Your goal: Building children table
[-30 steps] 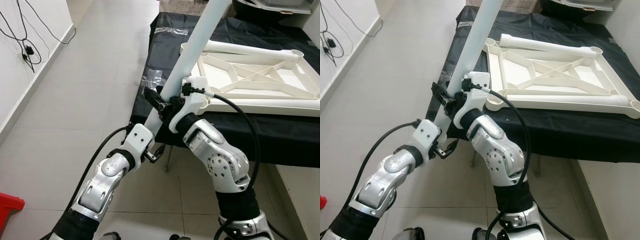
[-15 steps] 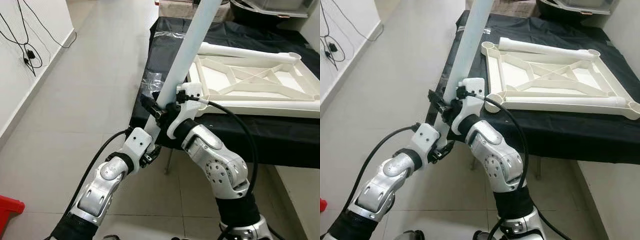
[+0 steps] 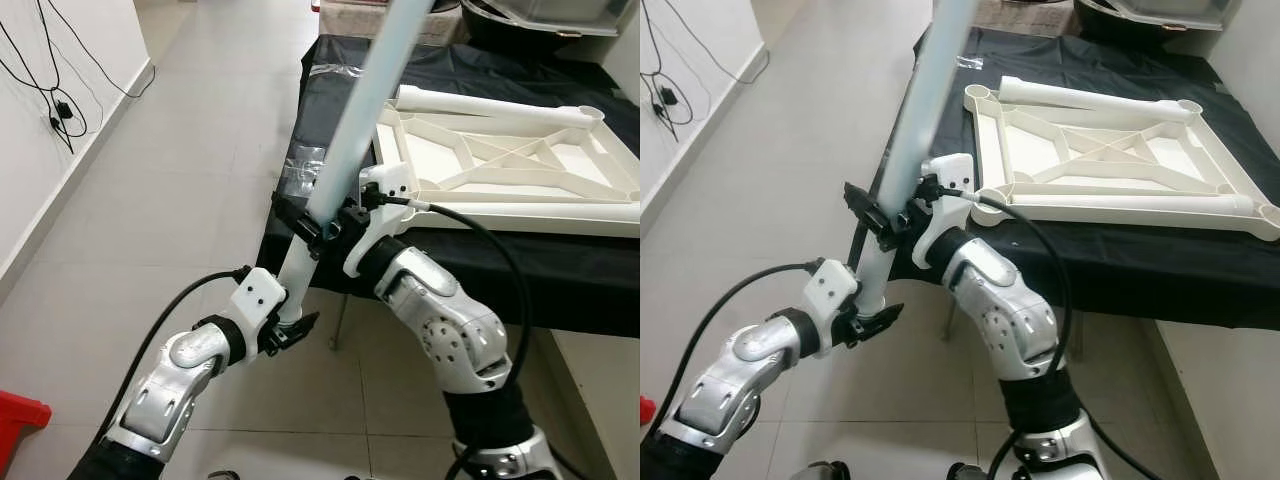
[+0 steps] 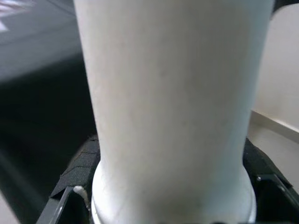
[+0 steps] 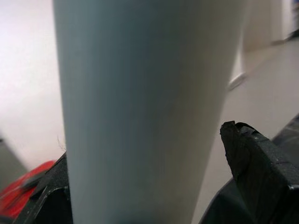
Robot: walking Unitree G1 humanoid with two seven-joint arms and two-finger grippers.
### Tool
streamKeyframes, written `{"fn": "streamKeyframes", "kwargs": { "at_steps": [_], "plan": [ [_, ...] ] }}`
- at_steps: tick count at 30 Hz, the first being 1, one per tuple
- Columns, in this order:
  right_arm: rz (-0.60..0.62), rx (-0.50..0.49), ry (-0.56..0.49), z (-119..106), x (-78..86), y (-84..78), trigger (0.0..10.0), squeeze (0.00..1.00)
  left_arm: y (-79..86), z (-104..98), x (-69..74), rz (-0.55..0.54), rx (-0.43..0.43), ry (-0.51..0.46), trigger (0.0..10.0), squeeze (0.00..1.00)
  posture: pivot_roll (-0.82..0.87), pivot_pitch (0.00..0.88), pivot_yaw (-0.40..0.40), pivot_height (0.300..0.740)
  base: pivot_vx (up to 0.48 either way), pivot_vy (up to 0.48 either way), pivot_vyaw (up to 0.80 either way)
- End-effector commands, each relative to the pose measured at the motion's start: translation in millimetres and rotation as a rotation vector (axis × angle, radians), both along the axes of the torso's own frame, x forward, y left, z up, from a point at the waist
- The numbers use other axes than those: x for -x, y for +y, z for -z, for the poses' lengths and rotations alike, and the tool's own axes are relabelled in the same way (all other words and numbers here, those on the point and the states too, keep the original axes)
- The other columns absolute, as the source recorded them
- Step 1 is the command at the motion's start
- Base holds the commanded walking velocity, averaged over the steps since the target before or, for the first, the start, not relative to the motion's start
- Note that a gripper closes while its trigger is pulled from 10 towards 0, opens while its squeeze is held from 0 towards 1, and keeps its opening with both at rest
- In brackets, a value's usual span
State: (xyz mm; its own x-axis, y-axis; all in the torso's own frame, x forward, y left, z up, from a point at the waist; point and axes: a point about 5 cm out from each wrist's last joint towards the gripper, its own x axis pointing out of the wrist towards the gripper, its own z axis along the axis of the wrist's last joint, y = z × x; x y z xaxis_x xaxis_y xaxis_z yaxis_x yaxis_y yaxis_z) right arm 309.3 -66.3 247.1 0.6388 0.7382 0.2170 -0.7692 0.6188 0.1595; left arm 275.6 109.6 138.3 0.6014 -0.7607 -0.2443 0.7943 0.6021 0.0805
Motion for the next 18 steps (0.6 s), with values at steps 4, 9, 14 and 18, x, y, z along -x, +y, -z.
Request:
{"fn": "streamKeyframes", "kwargs": {
  "at_steps": [4,9,14,18],
  "plan": [
    [-0.276,-0.014,0.048,-0.7,8.4,-1.4,10.0,0.0,-16.1,-11.8,31.2,0.312,0.113,0.123,10.0,0.0,0.07,0.173,-0.036,0.74,0.0,0.0,0.0],
    [-0.471,0.014,0.041,-1.5,20.7,-3.8,10.0,0.0,-14.8,-16.3,49.7,0.443,0.219,0.281,10.0,0.0,0.06,0.182,-0.033,0.74,0.0,0.0,0.0],
    [-0.566,0.026,0.047,-1.5,28.9,-2.2,10.0,0.0,-13.9,-13.0,57.5,0.49,0.208,0.309,10.0,0.0,0.07,0.185,-0.034,0.74,0.0,0.0,0.0],
    [-0.619,0.032,0.055,-0.9,33.6,-1.2,10.0,0.0,-12.3,-9.9,59.5,0.497,0.198,0.328,10.0,0.0,0.06,0.187,-0.035,0.74,0.0,0.0,0.0]
  ]
}}
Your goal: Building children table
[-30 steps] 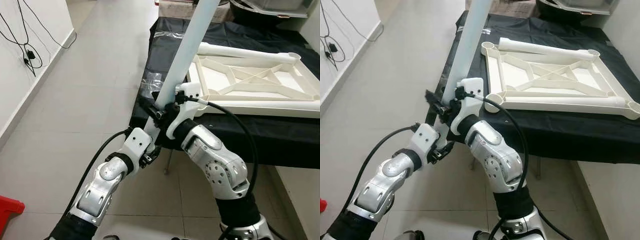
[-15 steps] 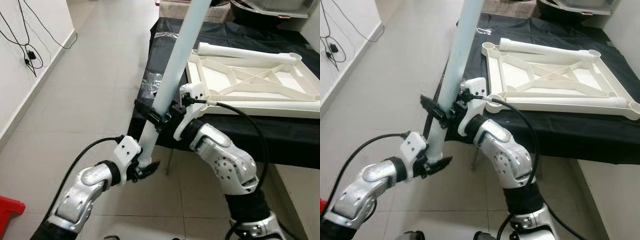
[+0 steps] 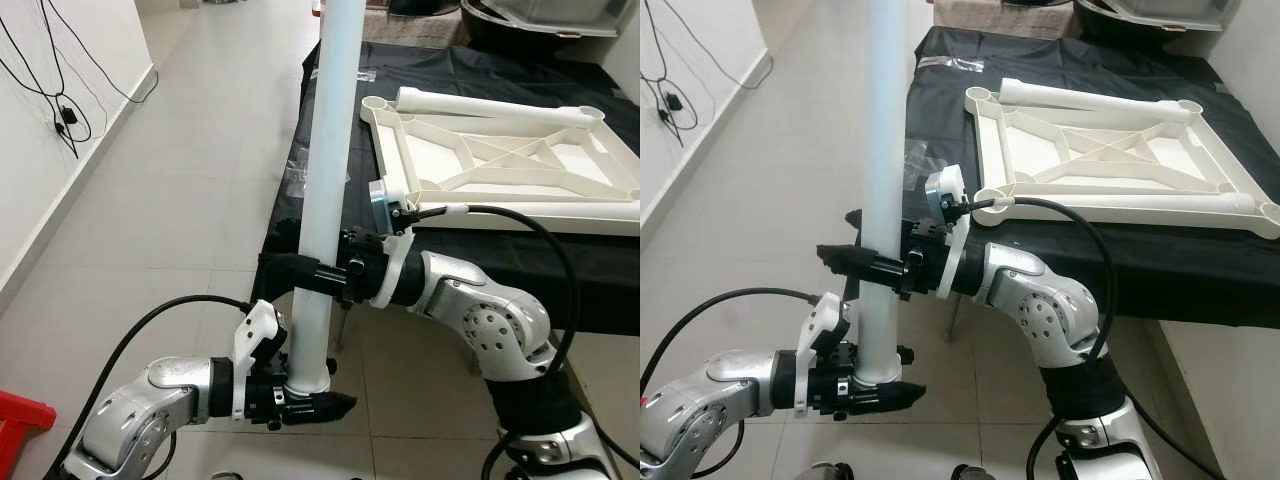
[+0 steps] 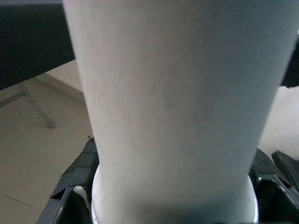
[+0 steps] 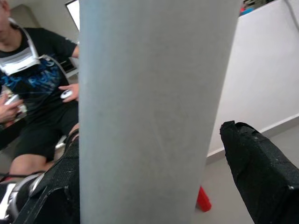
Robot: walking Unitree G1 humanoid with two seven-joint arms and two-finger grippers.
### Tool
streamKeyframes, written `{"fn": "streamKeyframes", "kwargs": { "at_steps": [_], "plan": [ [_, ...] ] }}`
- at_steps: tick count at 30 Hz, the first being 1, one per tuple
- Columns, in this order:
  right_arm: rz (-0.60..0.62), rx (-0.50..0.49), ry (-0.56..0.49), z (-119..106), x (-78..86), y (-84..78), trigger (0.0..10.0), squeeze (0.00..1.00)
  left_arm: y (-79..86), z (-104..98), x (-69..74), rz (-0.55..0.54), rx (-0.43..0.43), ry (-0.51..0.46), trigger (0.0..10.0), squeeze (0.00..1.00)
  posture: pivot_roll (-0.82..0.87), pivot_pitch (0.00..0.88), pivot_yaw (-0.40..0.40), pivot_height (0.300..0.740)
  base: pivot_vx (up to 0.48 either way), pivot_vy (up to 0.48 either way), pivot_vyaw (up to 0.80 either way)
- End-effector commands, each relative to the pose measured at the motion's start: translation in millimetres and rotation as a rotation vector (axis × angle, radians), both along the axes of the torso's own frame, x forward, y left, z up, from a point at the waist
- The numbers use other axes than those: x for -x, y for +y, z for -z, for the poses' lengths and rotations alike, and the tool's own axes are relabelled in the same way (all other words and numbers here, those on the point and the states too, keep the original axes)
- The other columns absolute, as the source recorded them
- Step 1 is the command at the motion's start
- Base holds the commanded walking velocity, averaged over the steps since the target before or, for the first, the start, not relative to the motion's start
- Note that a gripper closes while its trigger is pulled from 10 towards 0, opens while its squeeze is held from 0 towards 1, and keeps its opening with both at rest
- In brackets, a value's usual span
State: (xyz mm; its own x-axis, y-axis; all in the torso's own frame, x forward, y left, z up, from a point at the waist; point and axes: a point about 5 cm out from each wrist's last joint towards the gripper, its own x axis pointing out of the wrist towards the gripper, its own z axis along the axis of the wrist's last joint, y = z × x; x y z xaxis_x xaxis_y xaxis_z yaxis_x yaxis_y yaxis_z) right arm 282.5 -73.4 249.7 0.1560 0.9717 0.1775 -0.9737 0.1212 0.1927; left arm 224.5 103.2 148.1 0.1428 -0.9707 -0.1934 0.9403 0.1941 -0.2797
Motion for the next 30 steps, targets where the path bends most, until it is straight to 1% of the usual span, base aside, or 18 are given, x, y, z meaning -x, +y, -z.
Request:
{"fn": "streamKeyframes", "kwargs": {
  "at_steps": [1,4,5,7,11,15,24,25,27,28,29,30],
  "plan": [
    [-0.058,0.01,0.006,1.6,6.8,5.9,10.0,0.0,-6.0,0.0,8.5,0.061,0.013,0.009,10.0,0.0,0.06,0.187,-0.035,0.74,0.0,0.0,0.0],
    [-0.08,0.014,0.01,2.0,8.7,6.3,10.0,0.0,-4.8,1.6,9.8,0.069,0.004,0.016,10.0,0.0,0.06,0.189,-0.031,0.74,0.0,0.0,0.0],
    [-0.105,0.02,0.015,2.3,10.8,6.4,10.0,0.0,-3.1,2.9,10.9,0.075,-0.004,0.027,10.0,0.0,0.06,0.188,-0.033,0.74,0.0,0.0,0.0],
    [-0.105,0.02,0.015,2.3,10.8,6.4,10.0,0.0,-3.1,2.9,10.9,0.075,-0.004,0.027,10.0,0.0,0.06,0.188,-0.033,0.74,0.0,0.0,0.0],
    [-0.15,0.03,0.027,3.3,15.0,7.1,10.0,0.0,3.3,6.7,9.1,0.053,-0.03,0.055,10.0,0.0,0.06,0.188,-0.031,0.74,0.0,0.0,0.0],
    [-0.171,0.042,0.027,5.7,18.2,7.7,10.0,0.0,6.2,7.9,8.0,0.044,-0.035,0.071,10.0,0.0,0.06,0.187,-0.032,0.74,0.0,0.0,0.0],
    [-0.199,0.066,0.03,8.9,22.3,8.4,10.0,0.0,7.6,9.0,9.5,0.062,-0.045,0.08,10.0,0.0,0.06,0.188,-0.033,0.74,0.0,0.0,0.0],
    [-0.205,0.068,0.035,9.5,22.9,9.0,9.7,0.0,7.5,9.0,9.6,0.065,-0.043,0.083,10.0,0.0,0.06,0.188,-0.031,0.74,0.0,0.0,0.0],
    [-0.205,0.068,0.035,9.5,22.9,9.0,9.7,0.0,7.5,9.0,9.6,0.065,-0.043,0.083,10.0,0.0,0.06,0.188,-0.031,0.74,0.0,0.0,0.0],
    [-0.217,0.074,0.04,11.3,24.4,10.3,0.3,0.0,7.2,9.2,9.5,0.067,-0.041,0.091,10.0,0.0,0.06,0.188,-0.033,0.74,0.0,0.0,0.0],
    [-0.217,0.074,0.04,11.3,24.4,10.3,0.3,0.0,7.2,9.2,9.5,0.067,-0.041,0.091,10.0,0.0,0.06,0.188,-0.033,0.74,0.0,0.0,0.0],
    [-0.22,0.075,0.042,12.0,25.0,10.6,0.0,0.0,7.1,9.2,9.7,0.068,-0.041,0.093,10.0,0.0,0.06,0.187,-0.032,0.74,0.0,0.0,0.0]
  ]
}}
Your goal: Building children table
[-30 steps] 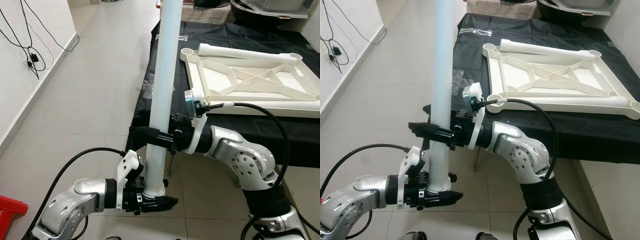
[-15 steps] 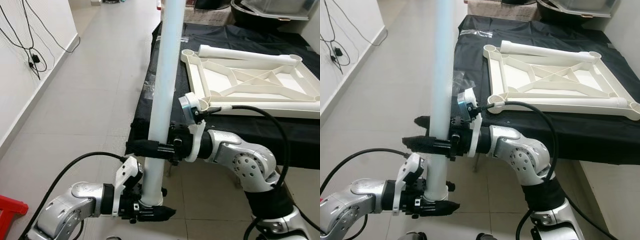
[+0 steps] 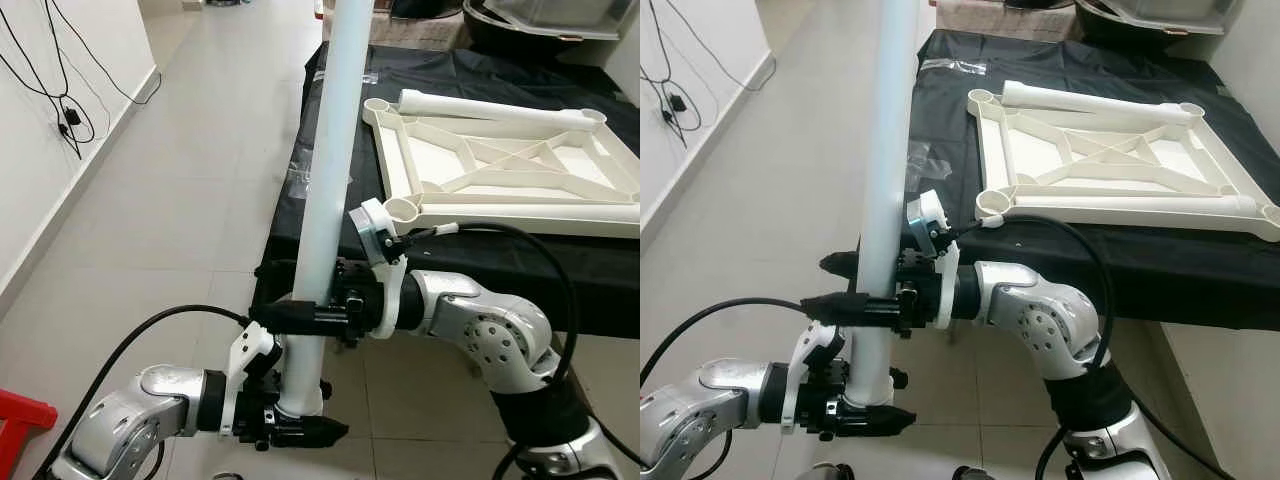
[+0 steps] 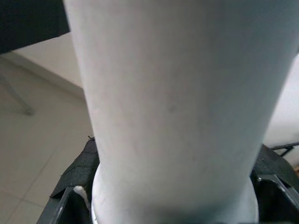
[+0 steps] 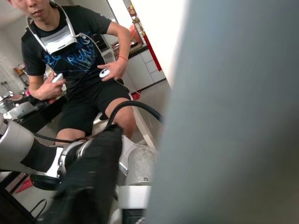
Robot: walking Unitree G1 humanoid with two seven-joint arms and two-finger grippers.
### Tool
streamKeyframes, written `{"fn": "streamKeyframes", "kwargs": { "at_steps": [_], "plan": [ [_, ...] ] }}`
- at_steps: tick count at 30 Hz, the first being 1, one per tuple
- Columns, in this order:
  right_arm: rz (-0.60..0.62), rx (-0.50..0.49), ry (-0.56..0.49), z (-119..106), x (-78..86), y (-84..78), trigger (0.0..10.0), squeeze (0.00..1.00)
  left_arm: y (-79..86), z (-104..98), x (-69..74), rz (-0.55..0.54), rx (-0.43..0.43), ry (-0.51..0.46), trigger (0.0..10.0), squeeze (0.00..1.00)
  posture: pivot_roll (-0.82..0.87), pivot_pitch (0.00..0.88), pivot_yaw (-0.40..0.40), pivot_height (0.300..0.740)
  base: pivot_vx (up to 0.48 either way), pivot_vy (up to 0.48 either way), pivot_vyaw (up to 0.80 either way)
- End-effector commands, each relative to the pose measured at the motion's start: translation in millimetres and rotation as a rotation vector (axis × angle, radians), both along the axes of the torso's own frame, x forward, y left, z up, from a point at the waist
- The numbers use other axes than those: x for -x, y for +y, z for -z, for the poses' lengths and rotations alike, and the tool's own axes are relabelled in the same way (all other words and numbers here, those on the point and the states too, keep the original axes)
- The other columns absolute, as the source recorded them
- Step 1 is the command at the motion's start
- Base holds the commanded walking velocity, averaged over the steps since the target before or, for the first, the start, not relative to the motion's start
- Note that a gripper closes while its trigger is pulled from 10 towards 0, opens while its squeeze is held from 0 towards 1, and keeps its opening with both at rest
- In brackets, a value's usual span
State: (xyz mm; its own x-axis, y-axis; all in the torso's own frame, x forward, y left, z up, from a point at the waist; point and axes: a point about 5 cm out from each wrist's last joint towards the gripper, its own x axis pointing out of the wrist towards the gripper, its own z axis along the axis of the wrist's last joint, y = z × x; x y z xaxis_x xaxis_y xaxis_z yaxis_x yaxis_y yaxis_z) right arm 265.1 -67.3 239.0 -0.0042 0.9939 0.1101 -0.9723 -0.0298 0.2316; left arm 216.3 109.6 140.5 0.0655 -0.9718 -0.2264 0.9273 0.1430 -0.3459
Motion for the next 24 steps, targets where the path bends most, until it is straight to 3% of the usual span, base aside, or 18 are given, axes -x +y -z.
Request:
{"fn": "streamKeyframes", "kwargs": {
  "at_steps": [1,15,16,17,18,24],
  "plan": [
    [-0.051,0.011,0.001,1.8,7.6,4.6,0.0,0.0,0.7,1.7,1.8,0.007,-0.015,0.019,10.0,0.0,0.06,0.187,-0.033,0.74,0.0,0.0,0.0],
    [-0.049,0.02,0.001,4.6,8.0,4.1,0.0,0.0,3.6,9.8,4.8,0.0,-0.066,0.045,10.0,0.0,0.06,0.179,-0.032,0.74,0.0,0.0,0.0],
    [-0.047,0.021,0.0,4.9,7.8,3.8,0.0,0.0,4.5,11.6,4.2,-0.008,-0.079,0.043,10.0,0.37,0.06,0.173,-0.029,0.74,0.0,0.0,0.0],
    [-0.047,0.021,0.0,4.9,7.8,3.8,0.0,0.0,4.5,11.6,4.2,-0.008,-0.079,0.043,10.0,0.37,0.06,0.173,-0.029,0.74,0.0,0.0,0.0],
    [-0.045,0.022,0.0,5.3,7.6,3.3,0.0,0.0,5.1,13.2,3.1,-0.019,-0.087,0.045,10.0,1.0,0.05,0.17,-0.028,0.74,0.0,0.0,0.0],
    [-0.012,0.029,-0.017,4.3,3.6,-3.1,0.0,0.0,6.3,13.5,1.4,-0.038,-0.088,0.031,10.0,1.0,0.05,0.158,-0.029,0.74,0.0,0.0,0.0]
  ]
}}
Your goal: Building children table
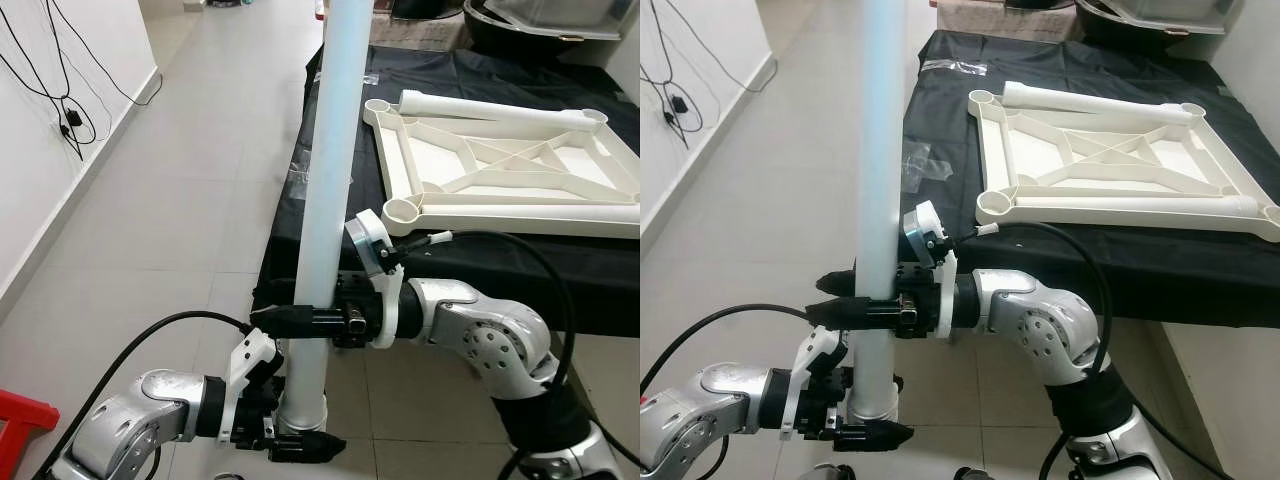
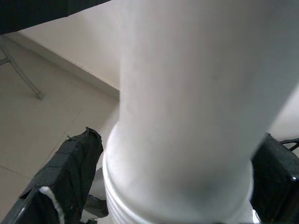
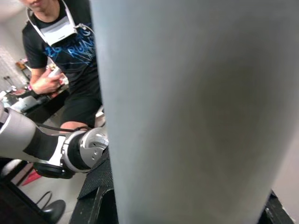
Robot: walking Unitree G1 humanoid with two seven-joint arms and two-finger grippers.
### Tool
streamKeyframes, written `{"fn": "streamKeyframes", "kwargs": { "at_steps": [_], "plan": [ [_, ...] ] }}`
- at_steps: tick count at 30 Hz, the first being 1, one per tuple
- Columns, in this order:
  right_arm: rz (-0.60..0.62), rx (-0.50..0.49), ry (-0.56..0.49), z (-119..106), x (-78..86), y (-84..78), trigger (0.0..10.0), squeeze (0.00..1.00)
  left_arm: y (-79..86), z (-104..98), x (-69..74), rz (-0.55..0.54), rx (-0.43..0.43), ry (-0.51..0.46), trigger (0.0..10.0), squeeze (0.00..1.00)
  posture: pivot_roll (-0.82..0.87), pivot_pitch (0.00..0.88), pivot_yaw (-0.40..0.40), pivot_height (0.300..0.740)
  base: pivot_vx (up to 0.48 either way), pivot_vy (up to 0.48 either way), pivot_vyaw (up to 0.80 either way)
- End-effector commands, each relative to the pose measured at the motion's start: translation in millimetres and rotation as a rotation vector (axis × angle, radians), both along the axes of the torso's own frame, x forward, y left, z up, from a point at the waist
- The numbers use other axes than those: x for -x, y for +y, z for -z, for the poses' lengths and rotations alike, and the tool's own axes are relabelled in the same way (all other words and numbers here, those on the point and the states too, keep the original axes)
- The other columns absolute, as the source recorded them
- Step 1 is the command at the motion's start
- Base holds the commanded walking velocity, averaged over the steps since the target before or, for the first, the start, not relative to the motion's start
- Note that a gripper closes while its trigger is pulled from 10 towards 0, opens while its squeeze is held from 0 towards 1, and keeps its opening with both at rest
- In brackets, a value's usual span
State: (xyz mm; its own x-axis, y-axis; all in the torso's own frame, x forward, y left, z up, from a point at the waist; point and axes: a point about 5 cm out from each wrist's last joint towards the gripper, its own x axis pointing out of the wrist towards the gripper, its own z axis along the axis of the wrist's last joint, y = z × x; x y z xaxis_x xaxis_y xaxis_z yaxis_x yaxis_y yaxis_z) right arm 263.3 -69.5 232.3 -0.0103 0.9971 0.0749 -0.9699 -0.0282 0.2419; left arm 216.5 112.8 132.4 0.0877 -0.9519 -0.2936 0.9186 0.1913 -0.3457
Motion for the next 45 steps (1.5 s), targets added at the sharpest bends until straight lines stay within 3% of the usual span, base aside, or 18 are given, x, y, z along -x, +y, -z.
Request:
{"fn": "streamKeyframes", "kwargs": {
  "at_steps": [1,2,3,6,7,10,13,14,17,18,20,22,26,27,32,36,45],
  "plan": [
    [0.016,-0.003,-0.033,-2.9,-1.3,-4.8,0.0,0.0,4.2,5.4,1.2,-0.026,-0.026,0.005,10.0,1.0,0.06,0.149,-0.031,0.74,0.0,0.0,0.0],
    [0.016,-0.003,-0.033,-2.9,-1.3,-4.8,0.0,0.0,4.2,5.4,1.2,-0.026,-0.026,0.005,10.0,1.0,0.06,0.149,-0.031,0.74,0.0,0.0,0.0],
    [0.041,0.002,-0.04,-3.3,-5.0,-9.2,0.0,0.0,5.7,5.6,1.6,-0.033,-0.032,-0.007,10.0,0.0,0.05,0.142,-0.032,0.74,0.0,0.0,0.0],
    [0.084,0.007,-0.051,-4.0,-10.5,-16.4,0.0,0.0,8.1,5.7,0.7,-0.067,-0.038,-0.025,10.0,0.0,0.06,0.138,-0.031,0.74,0.0,0.0,0.0],
    [0.165,0.02,-0.066,-3.9,-18.9,-26.2,0.0,0.0,10.3,5.4,0.3,-0.109,-0.033,-0.043,10.0,0.0,0.06,0.127,-0.03,0.74,0.0,0.0,0.0],
    [0.237,0.031,-0.08,-3.8,-26.3,-35.4,0.0,0.0,11.9,5.0,-0.5,-0.152,-0.021,-0.059,10.0,0.0,0.05,0.121,-0.03,0.74,0.0,0.0,0.0],
    [0.601,0.044,-0.146,-9.7,-57.6,-71.7,0.0,0.0,20.9,1.4,-21.6,-0.461,-0.027,-0.224,10.0,0.0,0.05,0.105,-0.034,0.74,0.0,0.0,0.0],
    [0.601,0.044,-0.146,-9.7,-57.6,-71.7,0.0,0.0,20.9,1.4,-21.6,-0.461,-0.027,-0.224,10.0,0.0,0.05,0.105,-0.034,0.74,0.0,0.0,0.0],
    [0.855,0.014,-0.184,-17.1,-72.4,-90.9,0.0,0.0,30.2,-8.5,-40.0,-0.719,-0.039,-0.369,10.0,0.0,0.05,0.096,-0.038,0.74,0.0,0.0,0.0],
    [0.855,0.014,-0.184,-17.1,-72.4,-90.9,0.0,0.0,30.2,-8.5,-40.0,-0.719,-0.039,-0.369,10.0,0.0,0.05,0.096,-0.038,0.74,0.0,0.0,0.0],
    [1.015,-0.02,-0.214,-25.3,-79.0,-100.9,0.0,0.0,36.3,-19.9,-48.8,-0.874,-0.041,-0.456,10.0,0.0,0.05,0.093,-0.038,0.74,0.0,0.0,0.0],
    [1.135,-0.034,-0.256,-32.5,-82.8,-106.6,0.0,0.0,40.1,-28.3,-53.6,-0.977,-0.004,-0.479,10.0,0.0,0.05,0.094,-0.04,0.74,0.0,0.0,0.0],
    [1.219,-0.056,-0.292,-37.8,-84.1,-107.5,0.0,0.0,41.6,-35.6,-56.3,-1.03,-0.017,-0.538,10.0,0.0,0.05,0.097,-0.041,0.74,0.0,0.0,0.0],
    [1.378,0.005,-0.386,-41.0,-86.6,-110.9,10.0,0.0,42.4,-40.3,-57.3,-1.08,-0.018,-0.582,10.0,0.0,0.05,0.105,-0.043,0.74,0.0,0.0,0.0],
    [1.516,0.006,-0.492,-46.3,-85.7,-103.0,10.0,0.0,46.0,-46.9,-58.5,-1.174,-0.038,-0.652,10.0,0.0,0.05,0.109,-0.04,0.74,0.053,0.0,0.0],
    [1.536,-0.034,-0.502,-46.4,-87.7,-88.0,10.0,0.0,52.2,-50.1,-60.8,-1.249,-0.042,-0.678,10.0,0.0,0.07,0.113,-0.053,0.74,0.389,0.0,0.0],
    [1.541,-0.081,-0.495,-52.5,-93.9,-81.5,10.0,0.0,56.2,-47.4,-63.5,-1.27,-0.071,-0.693,10.0,0.0,0.07,0.114,-0.054,0.74,0.433,0.0,0.0]
  ]
}}
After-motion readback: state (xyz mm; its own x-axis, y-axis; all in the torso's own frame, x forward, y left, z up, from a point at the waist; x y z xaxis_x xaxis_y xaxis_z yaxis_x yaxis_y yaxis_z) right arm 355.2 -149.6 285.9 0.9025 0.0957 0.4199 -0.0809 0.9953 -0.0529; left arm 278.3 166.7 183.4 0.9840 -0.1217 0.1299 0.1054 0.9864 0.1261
